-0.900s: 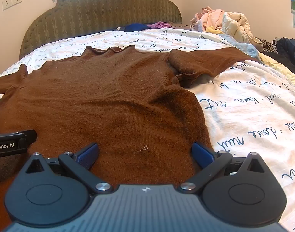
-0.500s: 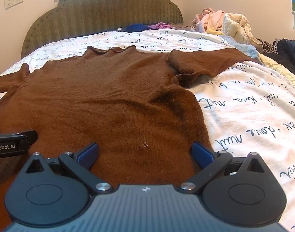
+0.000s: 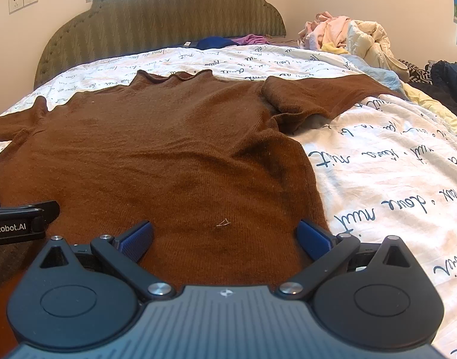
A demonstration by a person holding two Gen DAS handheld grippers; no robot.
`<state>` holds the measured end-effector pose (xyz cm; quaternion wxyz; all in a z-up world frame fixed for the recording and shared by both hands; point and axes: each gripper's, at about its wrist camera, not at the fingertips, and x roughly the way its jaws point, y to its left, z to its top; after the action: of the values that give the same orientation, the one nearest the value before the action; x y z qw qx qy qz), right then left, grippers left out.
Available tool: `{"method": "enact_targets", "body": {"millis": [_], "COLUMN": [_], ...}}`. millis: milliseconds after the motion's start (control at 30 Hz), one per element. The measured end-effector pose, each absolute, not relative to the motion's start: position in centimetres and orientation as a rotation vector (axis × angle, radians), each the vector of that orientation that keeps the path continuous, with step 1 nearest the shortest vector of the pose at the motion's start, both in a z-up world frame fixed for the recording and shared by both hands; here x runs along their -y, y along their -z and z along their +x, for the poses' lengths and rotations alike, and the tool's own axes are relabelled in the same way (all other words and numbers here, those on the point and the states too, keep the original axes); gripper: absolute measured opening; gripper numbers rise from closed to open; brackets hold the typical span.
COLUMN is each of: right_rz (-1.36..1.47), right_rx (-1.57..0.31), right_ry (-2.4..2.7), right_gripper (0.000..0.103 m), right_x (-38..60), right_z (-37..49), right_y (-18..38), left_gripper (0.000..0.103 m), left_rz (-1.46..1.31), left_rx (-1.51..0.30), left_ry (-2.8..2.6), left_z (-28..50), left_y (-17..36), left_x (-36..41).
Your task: Fold small clothes
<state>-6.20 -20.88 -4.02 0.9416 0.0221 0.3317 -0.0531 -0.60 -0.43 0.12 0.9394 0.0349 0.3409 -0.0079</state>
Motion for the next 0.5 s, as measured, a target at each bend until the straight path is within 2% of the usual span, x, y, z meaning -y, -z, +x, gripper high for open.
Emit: {"method": "enact_targets", "body": {"millis": [500], "right_rz": [0.042], "right_rx": [-0.68], "right_ry": [0.108], "right_gripper": [0.103], "right_x": [20.83], "right_z": [-6.15], "right_y": [4.01], "left_gripper": [0.103], "left_rz": [0.065], "left_rx": [-0.726], "left_ry": [-0.001], "left_z": [-0.17], "left_y": [-0.3], "left_x": [0.4]}}
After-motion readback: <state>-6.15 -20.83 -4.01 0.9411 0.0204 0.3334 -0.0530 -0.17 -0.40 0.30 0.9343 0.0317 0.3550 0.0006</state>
